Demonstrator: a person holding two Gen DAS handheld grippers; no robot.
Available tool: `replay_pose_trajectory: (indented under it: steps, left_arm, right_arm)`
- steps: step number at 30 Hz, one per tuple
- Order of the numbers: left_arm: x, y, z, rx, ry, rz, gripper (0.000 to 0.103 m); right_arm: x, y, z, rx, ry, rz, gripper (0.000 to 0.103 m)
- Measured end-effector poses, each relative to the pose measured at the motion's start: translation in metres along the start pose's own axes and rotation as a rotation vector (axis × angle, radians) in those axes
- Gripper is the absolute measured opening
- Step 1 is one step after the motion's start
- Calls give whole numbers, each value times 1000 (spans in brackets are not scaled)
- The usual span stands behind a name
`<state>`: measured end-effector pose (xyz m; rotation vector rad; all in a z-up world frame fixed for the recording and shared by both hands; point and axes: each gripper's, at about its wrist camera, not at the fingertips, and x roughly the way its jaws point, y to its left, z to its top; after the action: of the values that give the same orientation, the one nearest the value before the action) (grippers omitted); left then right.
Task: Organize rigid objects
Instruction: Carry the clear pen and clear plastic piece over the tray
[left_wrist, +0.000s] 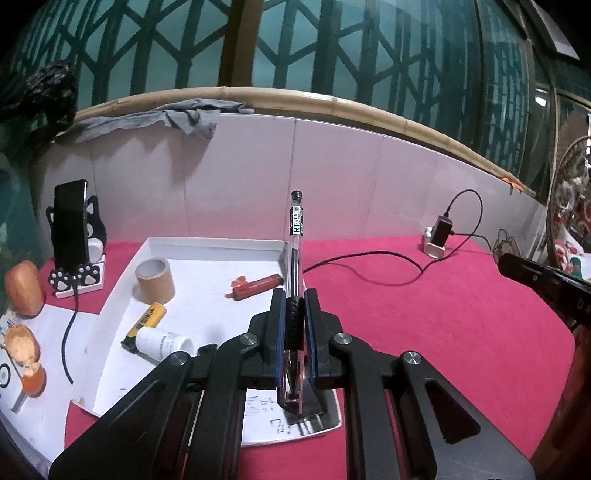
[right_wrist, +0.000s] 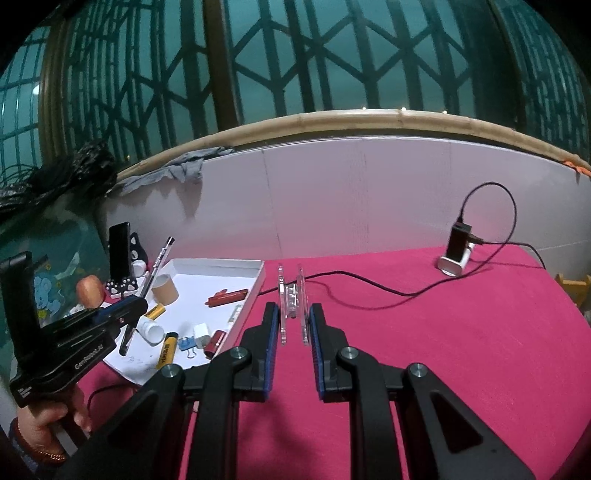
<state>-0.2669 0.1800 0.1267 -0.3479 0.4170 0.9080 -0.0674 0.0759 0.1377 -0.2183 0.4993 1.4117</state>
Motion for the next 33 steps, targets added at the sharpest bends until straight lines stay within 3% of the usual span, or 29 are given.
replay_pose_trajectory:
  steps: [33]
  left_arm:
    - [3, 93, -10, -154, 19, 96, 9]
  right_arm:
    - [66, 100, 16, -173, 104, 146, 15]
